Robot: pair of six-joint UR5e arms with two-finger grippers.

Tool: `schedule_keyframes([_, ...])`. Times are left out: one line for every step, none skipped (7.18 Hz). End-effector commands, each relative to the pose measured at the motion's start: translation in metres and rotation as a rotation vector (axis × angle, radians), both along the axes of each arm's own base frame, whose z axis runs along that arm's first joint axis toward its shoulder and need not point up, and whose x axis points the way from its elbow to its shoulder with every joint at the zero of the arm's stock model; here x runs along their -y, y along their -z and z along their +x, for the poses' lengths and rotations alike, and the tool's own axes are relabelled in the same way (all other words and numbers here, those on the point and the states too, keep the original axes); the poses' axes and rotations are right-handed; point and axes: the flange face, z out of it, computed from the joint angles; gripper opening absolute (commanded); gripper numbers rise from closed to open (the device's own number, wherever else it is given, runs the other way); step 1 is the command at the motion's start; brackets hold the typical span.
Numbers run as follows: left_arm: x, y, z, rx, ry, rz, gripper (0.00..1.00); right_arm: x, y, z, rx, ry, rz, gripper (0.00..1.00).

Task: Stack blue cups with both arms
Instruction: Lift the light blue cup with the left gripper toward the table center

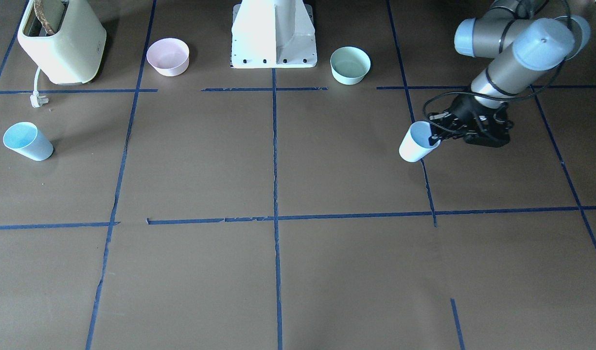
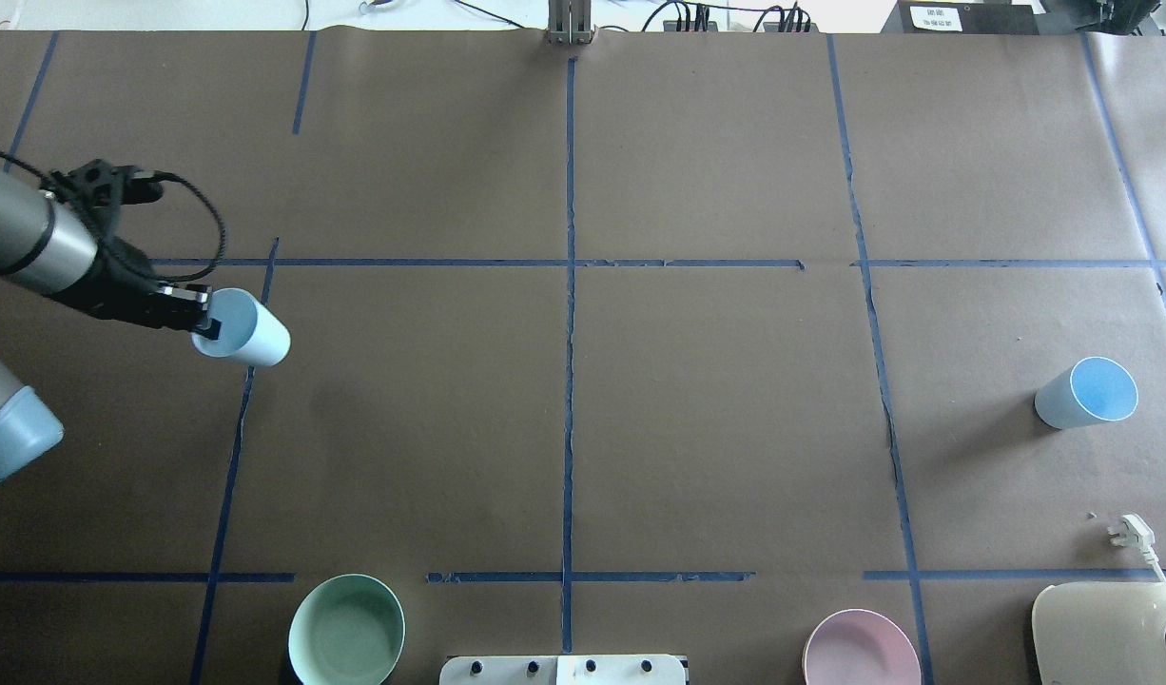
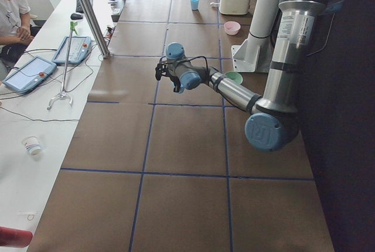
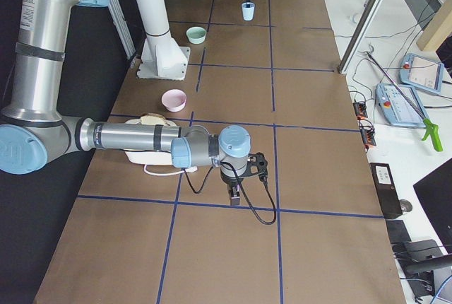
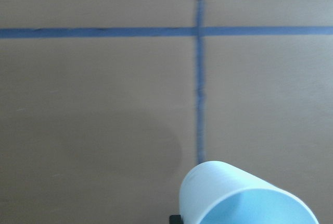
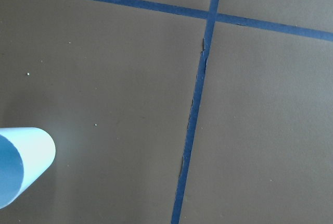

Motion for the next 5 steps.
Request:
schedule_keyframes([-0.003,0.129,0.123,0.058,0.049,-0.058,0.07,0.000,0.001,0.000,0.002,-0.001,0.000,1.00])
schedule_keyframes([0.001,0.161,0.168,0.055,0.067,-0.096,0.07,0.000,0.001,0.000,0.002,0.000,0.001,1.00])
schedule_keyframes([0.000,0.180,0.204,0.074,0.079,-0.084,0.07,0.001,0.001,0.000,0.003,-0.001,0.001,1.00])
schedule_keyframes([-0.011,0.180,0.218,0.076,0.078,-0.057,0.07,0.001,0.001,0.000,0.003,-0.001,0.001,1.00])
schedule_keyframes([-0.013,0.177,0.227,0.063,0.069,-0.048,0.08,0.001,0.001,0.000,0.003,-0.001,0.001,1.00])
